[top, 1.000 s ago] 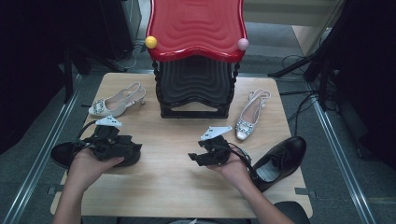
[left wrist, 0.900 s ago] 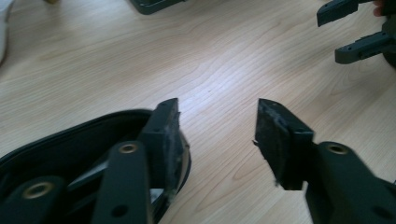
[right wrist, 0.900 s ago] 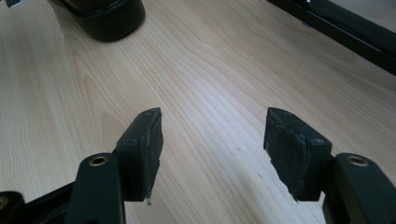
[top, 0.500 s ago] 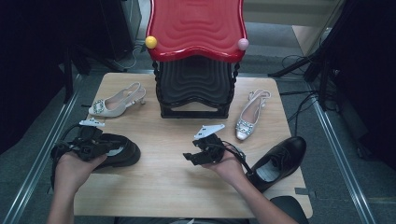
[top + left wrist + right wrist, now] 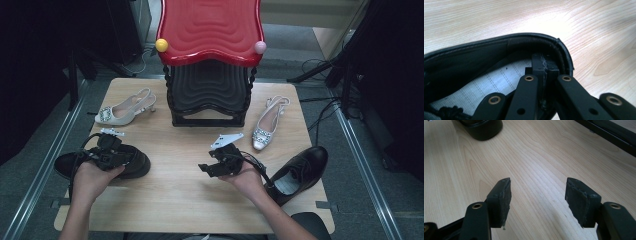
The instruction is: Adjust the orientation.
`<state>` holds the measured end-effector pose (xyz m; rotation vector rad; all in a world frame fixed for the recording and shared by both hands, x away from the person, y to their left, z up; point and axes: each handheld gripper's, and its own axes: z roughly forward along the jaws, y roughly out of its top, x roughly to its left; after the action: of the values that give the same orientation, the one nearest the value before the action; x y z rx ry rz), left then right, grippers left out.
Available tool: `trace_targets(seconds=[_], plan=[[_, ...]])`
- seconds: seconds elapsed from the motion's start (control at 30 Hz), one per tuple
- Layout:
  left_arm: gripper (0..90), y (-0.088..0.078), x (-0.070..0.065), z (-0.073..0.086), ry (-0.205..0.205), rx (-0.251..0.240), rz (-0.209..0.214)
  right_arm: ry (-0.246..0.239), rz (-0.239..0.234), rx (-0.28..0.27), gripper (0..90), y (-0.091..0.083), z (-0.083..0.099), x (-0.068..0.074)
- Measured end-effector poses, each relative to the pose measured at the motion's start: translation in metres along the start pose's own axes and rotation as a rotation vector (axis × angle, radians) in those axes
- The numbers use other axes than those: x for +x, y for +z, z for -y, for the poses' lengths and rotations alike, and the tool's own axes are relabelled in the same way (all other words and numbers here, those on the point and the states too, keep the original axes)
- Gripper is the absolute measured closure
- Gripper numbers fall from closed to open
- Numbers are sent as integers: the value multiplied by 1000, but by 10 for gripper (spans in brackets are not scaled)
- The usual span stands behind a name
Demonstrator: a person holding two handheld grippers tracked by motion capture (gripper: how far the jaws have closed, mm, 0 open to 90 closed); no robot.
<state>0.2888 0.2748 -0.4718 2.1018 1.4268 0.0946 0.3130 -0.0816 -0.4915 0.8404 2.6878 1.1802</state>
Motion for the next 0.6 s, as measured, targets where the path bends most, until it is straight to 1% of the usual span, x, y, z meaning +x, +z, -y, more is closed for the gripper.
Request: trace_targets(seconds=[0.07, 0.2, 0.23, 0.27, 0.33, 0.47, 0.6], plan=[[900, 1, 0, -1, -3, 1, 3, -3, 3, -1, 387, -1, 1, -1], [900, 2, 0, -4, -1, 10, 13, 10, 11, -5, 390, -4, 4, -1], [900, 2, 1, -5, 10, 14, 14, 12, 12, -7, 391, -4, 5, -2], [900, 3, 0, -6, 4, 15, 19, 14, 14, -5, 391, -5, 6, -2], [900, 5, -1, -8, 10, 19, 31, 18, 17, -7, 391, -6, 7, -2], [900, 8, -5, -13, 22, 25, 49, 22, 24, -7, 391, -9, 10, -3], [900, 12, -11, -18, 44, 37, 69, 33, 32, -5, 391, -11, 11, -3]])
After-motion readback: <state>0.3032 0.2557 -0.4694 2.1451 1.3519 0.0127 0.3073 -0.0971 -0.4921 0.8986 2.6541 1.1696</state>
